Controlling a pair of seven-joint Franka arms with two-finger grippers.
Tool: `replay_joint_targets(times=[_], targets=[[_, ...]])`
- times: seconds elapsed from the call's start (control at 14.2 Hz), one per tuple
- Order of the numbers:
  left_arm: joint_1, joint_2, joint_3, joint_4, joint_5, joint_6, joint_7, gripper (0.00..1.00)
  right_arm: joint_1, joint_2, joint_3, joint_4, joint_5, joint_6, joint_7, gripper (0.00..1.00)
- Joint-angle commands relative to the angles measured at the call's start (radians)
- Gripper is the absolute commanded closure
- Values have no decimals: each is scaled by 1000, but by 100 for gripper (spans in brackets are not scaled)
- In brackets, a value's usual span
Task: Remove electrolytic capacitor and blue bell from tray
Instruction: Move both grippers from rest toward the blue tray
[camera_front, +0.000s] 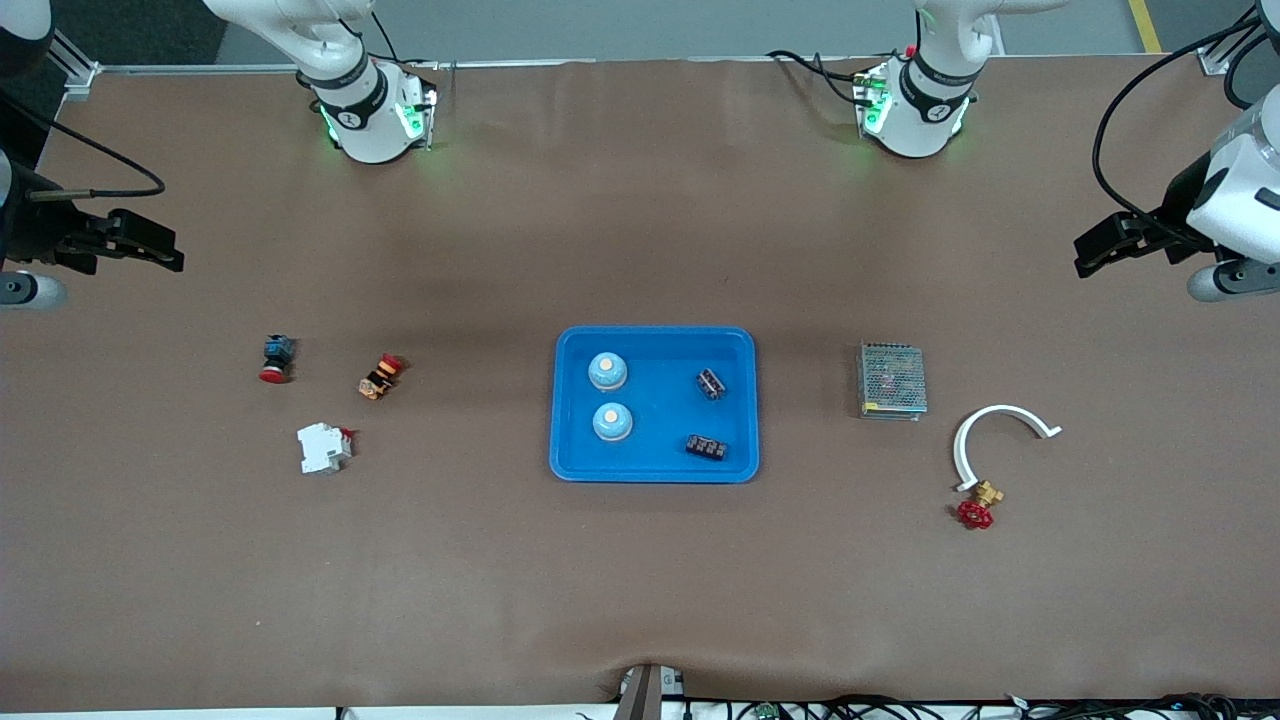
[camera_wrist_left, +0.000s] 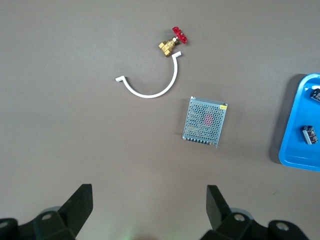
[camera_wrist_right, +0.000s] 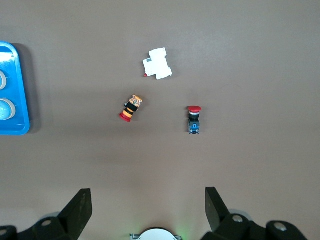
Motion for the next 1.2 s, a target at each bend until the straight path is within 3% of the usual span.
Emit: replay_joint_targets(times=[0.0, 0.71, 0.92, 1.13], targets=[[-3, 5, -5, 15, 5, 0, 5, 0, 3, 0, -1, 6, 10, -9, 1, 0], [-13, 18, -10, 32, 2, -2, 5, 0, 51, 0, -1, 8, 13, -6, 15, 0], [-30, 25, -13, 33, 1, 0, -9, 0, 89, 0, -1, 8, 51, -5, 39, 0], [-72, 84, -24, 33, -28, 15, -18, 0, 123, 0, -1, 3, 60, -5, 99, 0]])
